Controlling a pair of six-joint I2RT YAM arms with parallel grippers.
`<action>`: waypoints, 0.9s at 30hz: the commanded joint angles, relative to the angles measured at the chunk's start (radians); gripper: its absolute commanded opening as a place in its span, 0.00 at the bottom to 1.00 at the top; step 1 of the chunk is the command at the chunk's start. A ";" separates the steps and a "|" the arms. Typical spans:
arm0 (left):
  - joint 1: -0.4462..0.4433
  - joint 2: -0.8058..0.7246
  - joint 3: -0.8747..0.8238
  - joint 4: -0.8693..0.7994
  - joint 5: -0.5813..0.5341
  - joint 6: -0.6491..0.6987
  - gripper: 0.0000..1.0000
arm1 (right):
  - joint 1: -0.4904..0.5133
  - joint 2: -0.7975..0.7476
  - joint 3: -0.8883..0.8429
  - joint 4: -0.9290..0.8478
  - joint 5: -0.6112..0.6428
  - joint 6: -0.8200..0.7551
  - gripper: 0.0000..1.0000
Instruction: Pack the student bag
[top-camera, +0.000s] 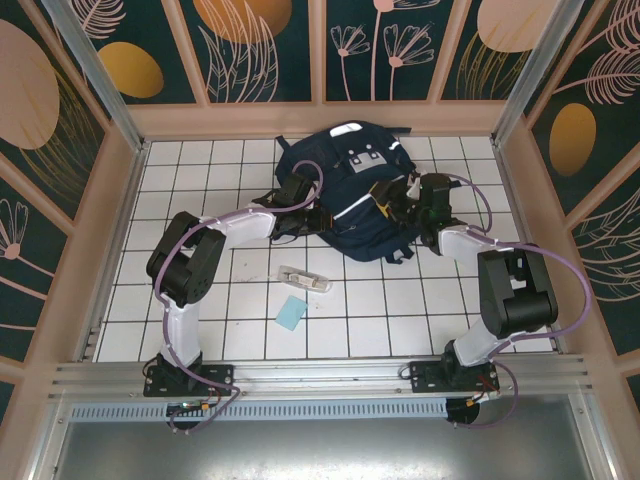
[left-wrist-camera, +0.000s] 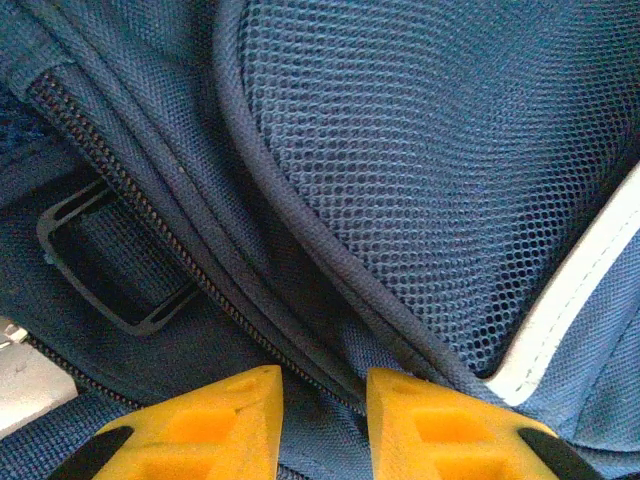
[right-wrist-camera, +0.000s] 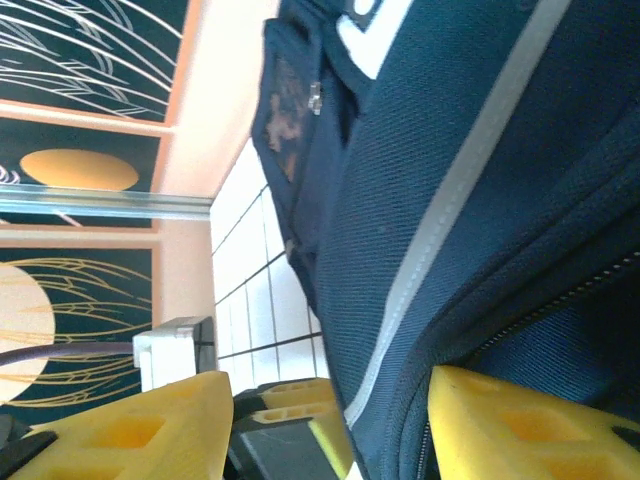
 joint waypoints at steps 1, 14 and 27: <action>0.006 0.001 0.007 0.004 -0.015 -0.003 0.28 | 0.022 0.035 0.032 0.066 -0.014 0.018 0.54; 0.005 -0.005 0.018 0.008 0.009 -0.020 0.28 | 0.056 0.079 -0.071 -0.022 0.103 0.055 0.53; 0.004 -0.021 0.002 0.029 0.034 -0.048 0.29 | 0.112 0.128 0.025 -0.266 0.318 0.050 0.55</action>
